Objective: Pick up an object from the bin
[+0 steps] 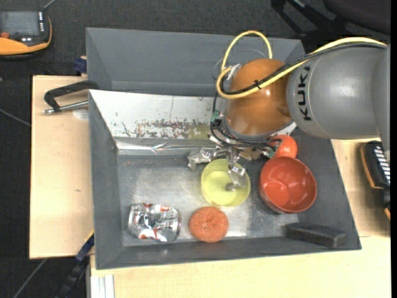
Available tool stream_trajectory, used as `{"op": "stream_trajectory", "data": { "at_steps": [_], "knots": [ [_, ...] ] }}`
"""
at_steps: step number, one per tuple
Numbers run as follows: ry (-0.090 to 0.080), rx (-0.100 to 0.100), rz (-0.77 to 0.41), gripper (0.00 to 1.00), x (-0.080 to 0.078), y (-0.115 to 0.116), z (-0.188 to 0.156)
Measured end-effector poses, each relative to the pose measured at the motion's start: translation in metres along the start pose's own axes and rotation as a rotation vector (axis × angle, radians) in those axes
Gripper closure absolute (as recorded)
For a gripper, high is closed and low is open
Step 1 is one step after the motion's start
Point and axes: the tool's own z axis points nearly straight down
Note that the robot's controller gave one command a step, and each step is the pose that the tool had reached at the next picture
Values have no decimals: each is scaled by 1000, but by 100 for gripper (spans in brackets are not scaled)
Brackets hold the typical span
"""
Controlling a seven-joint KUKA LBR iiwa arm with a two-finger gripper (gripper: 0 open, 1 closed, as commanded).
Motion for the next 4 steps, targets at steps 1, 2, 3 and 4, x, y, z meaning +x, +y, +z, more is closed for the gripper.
{"op": "stream_trajectory", "data": {
  "at_steps": [1, 2, 3, 4],
  "knots": [
    [-2, 1, -136, 0, 19, -7, 0],
    [-8, 6, -356, 0, 1, -4, 0],
    [-9, 3, -354, 100, 1, -3, 0],
    [-11, 3, -416, 100, 0, 9, 0]
  ]
}}
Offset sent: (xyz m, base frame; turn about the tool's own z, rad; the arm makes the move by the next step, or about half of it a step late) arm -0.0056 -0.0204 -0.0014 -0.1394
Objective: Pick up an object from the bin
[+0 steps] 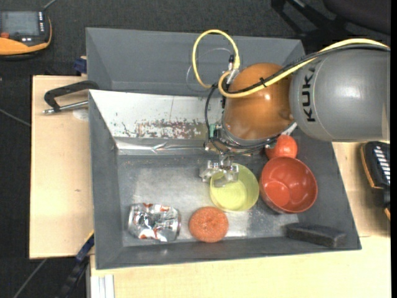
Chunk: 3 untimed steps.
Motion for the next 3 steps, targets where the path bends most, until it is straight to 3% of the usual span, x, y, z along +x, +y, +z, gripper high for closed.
{"op": "stream_trajectory", "data": {
  "at_steps": [1, 2, 3],
  "knots": [
    [-6, 14, -29, 100, -7, 0, -117],
    [-14, 24, -52, 100, -46, 1, -155],
    [-12, 31, -379, 100, -25, 11, -167]
  ]
}}
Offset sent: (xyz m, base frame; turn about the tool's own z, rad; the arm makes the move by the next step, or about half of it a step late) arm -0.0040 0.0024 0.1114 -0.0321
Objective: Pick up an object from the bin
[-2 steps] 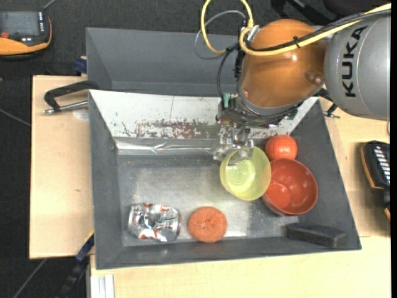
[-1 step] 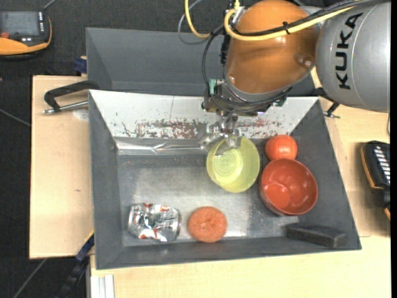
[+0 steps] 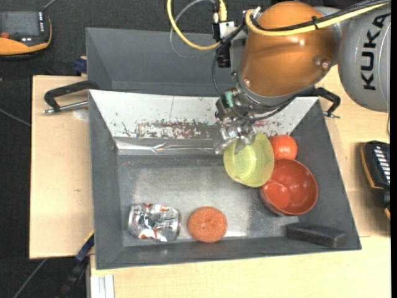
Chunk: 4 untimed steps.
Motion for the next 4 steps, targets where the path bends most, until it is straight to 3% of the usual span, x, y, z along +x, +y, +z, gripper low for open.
{"op": "stream_trajectory", "data": {
  "at_steps": [1, 2, 3, 4],
  "knots": [
    [-3, 5, -231, 100, 6, -14, 15],
    [-8, 2, -504, 100, -50, 8, 62],
    [-8, 13, -457, 100, -55, 31, -35],
    [-11, 13, -659, 100, -132, 34, 15]
  ]
}}
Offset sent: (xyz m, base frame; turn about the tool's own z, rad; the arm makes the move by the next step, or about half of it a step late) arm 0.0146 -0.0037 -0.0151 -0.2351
